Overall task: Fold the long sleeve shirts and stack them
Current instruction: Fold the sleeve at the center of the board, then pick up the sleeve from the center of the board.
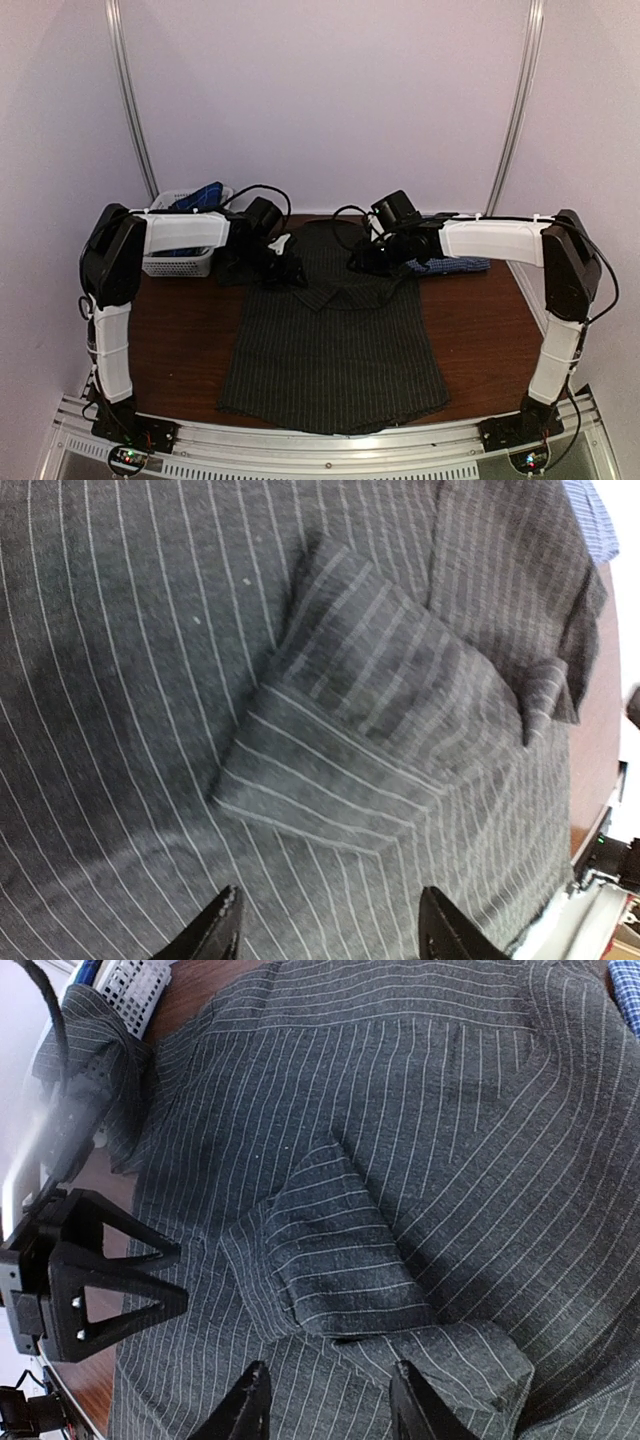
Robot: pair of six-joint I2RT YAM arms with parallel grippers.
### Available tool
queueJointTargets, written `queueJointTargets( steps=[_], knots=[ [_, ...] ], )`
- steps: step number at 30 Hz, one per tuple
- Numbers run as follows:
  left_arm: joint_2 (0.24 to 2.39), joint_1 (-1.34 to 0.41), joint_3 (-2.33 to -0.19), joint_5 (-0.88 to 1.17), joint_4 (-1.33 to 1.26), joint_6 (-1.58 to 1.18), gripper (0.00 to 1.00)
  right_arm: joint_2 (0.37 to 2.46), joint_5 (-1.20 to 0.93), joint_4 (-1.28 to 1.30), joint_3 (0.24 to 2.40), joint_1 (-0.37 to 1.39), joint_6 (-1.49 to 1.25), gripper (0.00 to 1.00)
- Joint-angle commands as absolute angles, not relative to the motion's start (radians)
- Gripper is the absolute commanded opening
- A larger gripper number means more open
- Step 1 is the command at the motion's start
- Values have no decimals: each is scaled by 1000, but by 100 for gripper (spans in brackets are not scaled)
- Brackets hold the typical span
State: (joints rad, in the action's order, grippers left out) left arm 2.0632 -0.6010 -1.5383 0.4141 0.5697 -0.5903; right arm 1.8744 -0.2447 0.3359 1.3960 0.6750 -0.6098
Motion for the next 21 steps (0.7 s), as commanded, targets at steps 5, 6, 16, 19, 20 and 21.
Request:
queueJointTargets(
  steps=[5,6,16,19,20,21],
  knots=[
    [2186,-597,-1702,309,539,-517,61,1767,-140,393,1342,720,-620,42],
    [2200,-597,-1720,309,538,-511,61,1760,-133,399,1337,723,-623,42],
    [2276,-621,-1772,337,556,-479,67,1660,-90,400,1231,740,-664,43],
    [2277,-632,-1772,359,555,-478,67,1642,-83,399,1211,741,-671,43],
    [2275,-637,-1771,363,557,-475,67,1636,-80,398,1205,740,-673,43],
    [2272,-642,-1768,366,556,-473,67,1630,-77,397,1197,740,-673,43]
  ],
)
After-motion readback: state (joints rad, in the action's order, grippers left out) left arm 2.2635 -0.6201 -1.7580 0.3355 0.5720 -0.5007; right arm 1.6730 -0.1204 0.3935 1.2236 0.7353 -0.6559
